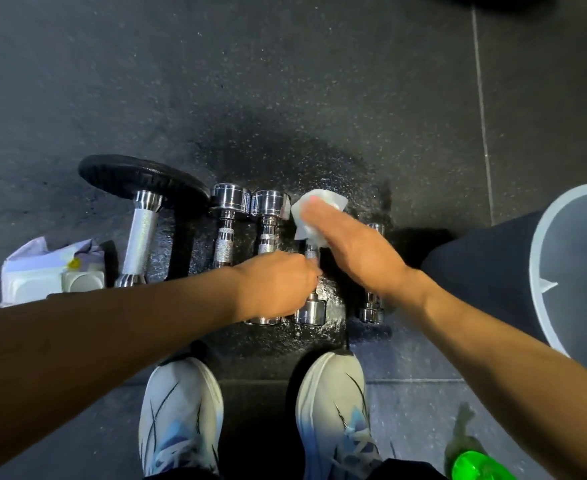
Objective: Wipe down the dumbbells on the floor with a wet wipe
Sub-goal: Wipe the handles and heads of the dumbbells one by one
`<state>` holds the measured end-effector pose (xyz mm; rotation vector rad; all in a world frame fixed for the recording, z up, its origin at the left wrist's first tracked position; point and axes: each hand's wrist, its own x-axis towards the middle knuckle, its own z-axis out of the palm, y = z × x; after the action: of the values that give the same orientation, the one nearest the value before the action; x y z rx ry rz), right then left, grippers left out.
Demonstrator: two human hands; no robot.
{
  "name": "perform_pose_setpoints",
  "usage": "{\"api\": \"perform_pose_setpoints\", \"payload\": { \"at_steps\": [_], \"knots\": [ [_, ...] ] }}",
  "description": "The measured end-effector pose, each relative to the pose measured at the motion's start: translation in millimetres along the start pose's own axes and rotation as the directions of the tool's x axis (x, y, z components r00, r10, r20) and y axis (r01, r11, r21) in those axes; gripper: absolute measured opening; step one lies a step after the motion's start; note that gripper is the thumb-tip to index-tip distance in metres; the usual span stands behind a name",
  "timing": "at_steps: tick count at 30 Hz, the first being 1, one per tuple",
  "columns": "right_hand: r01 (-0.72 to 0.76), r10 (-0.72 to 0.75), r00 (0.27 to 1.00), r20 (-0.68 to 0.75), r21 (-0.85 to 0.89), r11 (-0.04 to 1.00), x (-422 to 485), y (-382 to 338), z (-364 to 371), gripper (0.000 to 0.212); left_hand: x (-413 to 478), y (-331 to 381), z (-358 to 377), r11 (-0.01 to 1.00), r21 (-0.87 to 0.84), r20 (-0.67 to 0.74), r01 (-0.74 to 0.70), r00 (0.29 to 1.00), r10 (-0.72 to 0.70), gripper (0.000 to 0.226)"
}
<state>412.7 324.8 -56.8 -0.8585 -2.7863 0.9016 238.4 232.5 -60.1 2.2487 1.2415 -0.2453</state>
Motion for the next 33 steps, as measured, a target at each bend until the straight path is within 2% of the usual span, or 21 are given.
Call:
{"api": "perform_pose_setpoints", "payload": {
  "at_steps": [1, 2, 4, 5, 6, 7, 8, 10, 11, 13, 16, 18, 20, 22, 25, 29, 31, 33],
  "knots": [
    [-0.118, 0.124, 0.987, -0.1, 0.06, 0.991, 4.2, -0.8, -7.3, 0.057, 0.8, 0.3, 0.3, 1.0, 0.006, 0.019, -0.01, 1.0, 0.009, 0.022],
    [-0.214, 0.242, 0.944, -0.225, 0.14, 0.967, 9.2, -0.8, -13.2, 0.056, 1.8, 0.5, -0.6, 1.0, 0.017, 0.032, -0.016, 0.999, 0.015, 0.026],
    [-0.277, 0.416, 0.795, -0.441, 0.346, 0.896, 15.7, -2.0, -20.0, 0.047, 2.1, 2.1, -6.0, 0.998, 0.05, 0.059, -0.025, 0.998, 0.022, 0.026],
    [-0.282, 0.467, 0.738, -0.487, 0.407, 0.869, 16.9, -1.5, -22.1, 0.044, 2.0, 2.3, -8.4, 0.998, 0.052, 0.057, -0.028, 0.998, 0.025, 0.025],
    [-0.307, 0.506, 0.714, -0.484, 0.434, 0.847, 18.0, -2.2, -24.2, 0.043, 2.5, 1.9, -8.7, 0.998, 0.054, 0.058, -0.029, 0.998, 0.026, 0.024],
    [-0.342, 0.519, 0.735, -0.436, 0.422, 0.839, 18.0, -4.6, -25.5, 0.043, 2.0, 2.2, -10.1, 0.997, 0.064, 0.064, -0.031, 0.998, 0.027, 0.025],
    [-0.363, 0.491, 0.795, -0.356, 0.369, 0.856, 16.2, -5.8, -23.7, 0.044, 1.8, 2.2, -10.4, 0.997, 0.071, 0.069, -0.034, 0.997, 0.029, 0.026],
    [-0.297, 0.316, 0.94, -0.128, 0.145, 0.944, 9.3, -8.5, -13.9, 0.051, 2.1, 2.2, -12.1, 0.997, 0.072, 0.072, -0.039, 0.997, 0.034, 0.024],
    [-0.221, 0.223, 0.974, -0.033, 0.064, 0.973, 7.0, -7.2, -6.7, 0.054, 2.4, 2.4, -14.0, 0.997, 0.064, 0.07, -0.038, 0.997, 0.034, 0.021],
    [-0.139, 0.139, 0.99, 0.026, -0.003, 0.99, 8.9, 0.1, 2.5, 0.055, 3.4, 0.9, -15.6, 0.999, 0.027, 0.043, -0.038, 0.998, 0.037, 0.016],
    [0.018, -0.012, 0.999, 0.037, -0.152, 0.988, 19.7, 9.7, 2.7, 0.038, 3.1, -6.3, -9.3, 0.999, -0.012, 0.048, -0.039, 0.998, 0.04, 0.014],
    [0.065, -0.047, 0.995, 0.087, -0.222, 0.973, 29.0, 11.1, -3.4, 0.032, 3.0, -7.4, -6.6, 0.999, -0.02, 0.055, -0.046, 0.997, 0.047, 0.014],
    [0.128, -0.09, 0.988, 0.128, -0.325, 0.937, 39.1, 9.6, -5.5, 0.027, 2.9, -4.9, -11.2, 0.999, -0.025, 0.036, -0.044, 0.998, 0.045, 0.022],
    [0.218, -0.135, 0.967, 0.216, -0.427, 0.878, 48.1, 8.6, -2.9, 0.035, 2.6, 1.2, -17.0, 1.0, -0.003, 0.023, -0.005, 1.0, 0.005, 0.029],
    [0.253, -0.14, 0.951, 0.274, -0.438, 0.863, 57.1, 5.5, 2.1, 0.032, 1.9, 8.9, -20.9, 0.998, 0.054, -0.004, 0.019, 1.0, -0.019, 0.035],
    [0.254, -0.133, 0.926, 0.354, -0.323, 0.911, 61.0, 6.7, -7.1, 0.018, 0.8, 3.8, -18.3, 1.0, 0.026, -0.002, 0.014, 1.0, -0.014, 0.04],
    [0.141, -0.069, 0.946, 0.318, -0.209, 0.968, 59.7, 4.9, -17.2, 0.023, 1.7, 3.6, -16.4, 0.998, -0.062, -0.012, -0.003, 1.0, 0.003, 0.046],
    [-0.065, 0.099, 0.958, 0.269, -0.131, 0.989, 52.9, 0.3, -28.9, 0.033, 3.1, 3.1, -16.1, 0.994, -0.107, -0.01, -0.022, 1.0, 0.021, 0.051]
  ]
}}
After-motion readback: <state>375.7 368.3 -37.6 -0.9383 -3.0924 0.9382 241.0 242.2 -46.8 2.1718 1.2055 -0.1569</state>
